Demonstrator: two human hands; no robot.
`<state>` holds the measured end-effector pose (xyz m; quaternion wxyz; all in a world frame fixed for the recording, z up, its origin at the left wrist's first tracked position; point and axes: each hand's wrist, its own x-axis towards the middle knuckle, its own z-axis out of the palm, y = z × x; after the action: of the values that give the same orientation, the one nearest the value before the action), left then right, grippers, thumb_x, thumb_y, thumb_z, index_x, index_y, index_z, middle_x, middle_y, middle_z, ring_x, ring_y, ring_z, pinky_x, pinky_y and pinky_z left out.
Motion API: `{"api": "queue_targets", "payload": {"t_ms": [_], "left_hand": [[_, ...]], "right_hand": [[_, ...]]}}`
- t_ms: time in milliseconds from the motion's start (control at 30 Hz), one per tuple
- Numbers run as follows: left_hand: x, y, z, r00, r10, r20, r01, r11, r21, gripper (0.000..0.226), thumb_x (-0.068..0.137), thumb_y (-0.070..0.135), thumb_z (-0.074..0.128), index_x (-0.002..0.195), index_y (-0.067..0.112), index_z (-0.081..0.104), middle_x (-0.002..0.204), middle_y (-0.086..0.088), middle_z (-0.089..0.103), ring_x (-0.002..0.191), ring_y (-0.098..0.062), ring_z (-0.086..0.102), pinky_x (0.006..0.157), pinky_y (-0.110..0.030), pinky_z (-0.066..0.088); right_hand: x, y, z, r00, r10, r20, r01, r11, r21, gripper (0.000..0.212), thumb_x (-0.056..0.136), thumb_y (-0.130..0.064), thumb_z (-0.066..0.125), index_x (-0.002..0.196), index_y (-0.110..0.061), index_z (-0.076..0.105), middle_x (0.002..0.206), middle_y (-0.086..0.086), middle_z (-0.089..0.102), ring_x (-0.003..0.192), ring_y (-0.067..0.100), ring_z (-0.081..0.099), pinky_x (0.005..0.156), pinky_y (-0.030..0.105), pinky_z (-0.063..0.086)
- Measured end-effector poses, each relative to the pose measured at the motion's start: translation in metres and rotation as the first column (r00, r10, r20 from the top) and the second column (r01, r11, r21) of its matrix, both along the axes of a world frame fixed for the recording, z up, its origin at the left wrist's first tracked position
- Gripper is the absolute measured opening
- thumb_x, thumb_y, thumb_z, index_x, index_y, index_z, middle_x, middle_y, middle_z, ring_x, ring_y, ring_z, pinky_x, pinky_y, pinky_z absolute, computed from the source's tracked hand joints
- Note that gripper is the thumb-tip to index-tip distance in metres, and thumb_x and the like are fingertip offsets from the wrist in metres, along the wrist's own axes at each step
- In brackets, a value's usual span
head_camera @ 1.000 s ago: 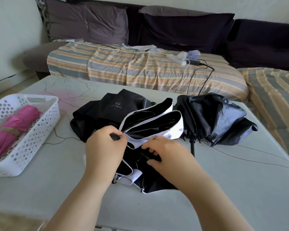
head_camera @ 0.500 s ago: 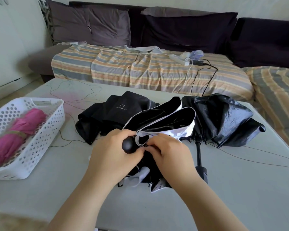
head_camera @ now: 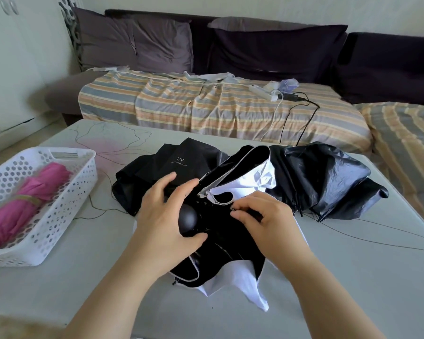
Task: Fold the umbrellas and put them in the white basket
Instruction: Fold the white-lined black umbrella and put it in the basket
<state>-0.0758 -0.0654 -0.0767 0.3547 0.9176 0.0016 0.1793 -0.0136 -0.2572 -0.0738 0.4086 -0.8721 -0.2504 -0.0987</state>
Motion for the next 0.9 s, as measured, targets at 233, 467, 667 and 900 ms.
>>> {"api": "queue_targets", "payload": {"t_ms": [233, 467, 667, 900], "left_hand": [[0.004, 0.007, 0.000, 0.980, -0.146, -0.133, 0.093, 0.934, -0.344, 0.083, 0.070, 0.021, 0.081, 0.128, 0.061, 0.037, 0.118, 0.030, 0.054, 0.107, 0.021, 0.045, 0.076, 0.004, 0.035], [0.010, -0.006, -0.009, 0.968, -0.238, -0.081, 0.195, 0.915, -0.352, 0.082, 0.054, 0.039, 0.082, 0.121, 0.065, 0.042, 0.121, 0.028, 0.046, 0.115, 0.011, 0.045, 0.087, 0.002, 0.031], [0.013, -0.015, -0.005, 0.974, -0.218, 0.067, 0.228, 0.937, -0.266, 0.065, 0.055, 0.055, 0.068, 0.116, 0.057, 0.048, 0.135, 0.035, 0.028, 0.125, 0.015, 0.032, 0.093, 0.002, 0.025], [0.008, -0.018, 0.006, 0.960, -0.277, 0.032, 0.267, 0.879, -0.395, 0.051, 0.057, 0.046, 0.072, 0.106, 0.047, 0.058, 0.116, 0.027, 0.059, 0.113, 0.005, 0.053, 0.088, -0.004, 0.038]], "right_hand": [[0.002, 0.000, -0.002, 1.000, -0.007, 0.008, 0.007, 1.000, 0.020, 0.011, 0.086, -0.019, 0.068, 0.082, -0.030, 0.070, 0.087, -0.018, 0.062, 0.087, 0.006, 0.059, 0.079, 0.026, 0.048], [0.004, -0.002, -0.004, 1.000, 0.012, -0.021, -0.011, 0.998, 0.068, 0.011, 0.084, -0.017, 0.071, 0.080, -0.028, 0.070, 0.084, -0.018, 0.063, 0.084, 0.007, 0.059, 0.077, 0.024, 0.047], [0.000, 0.004, -0.002, 0.999, 0.048, -0.019, -0.046, 0.997, 0.069, 0.014, 0.083, -0.018, 0.072, 0.082, -0.032, 0.069, 0.083, -0.017, 0.062, 0.084, 0.007, 0.058, 0.076, 0.017, 0.043], [-0.007, 0.008, 0.009, 0.983, 0.084, -0.163, -0.053, 0.980, 0.189, 0.018, 0.080, -0.009, 0.073, 0.076, -0.026, 0.072, 0.080, -0.017, 0.066, 0.083, 0.002, 0.060, 0.077, 0.009, 0.041]]}}
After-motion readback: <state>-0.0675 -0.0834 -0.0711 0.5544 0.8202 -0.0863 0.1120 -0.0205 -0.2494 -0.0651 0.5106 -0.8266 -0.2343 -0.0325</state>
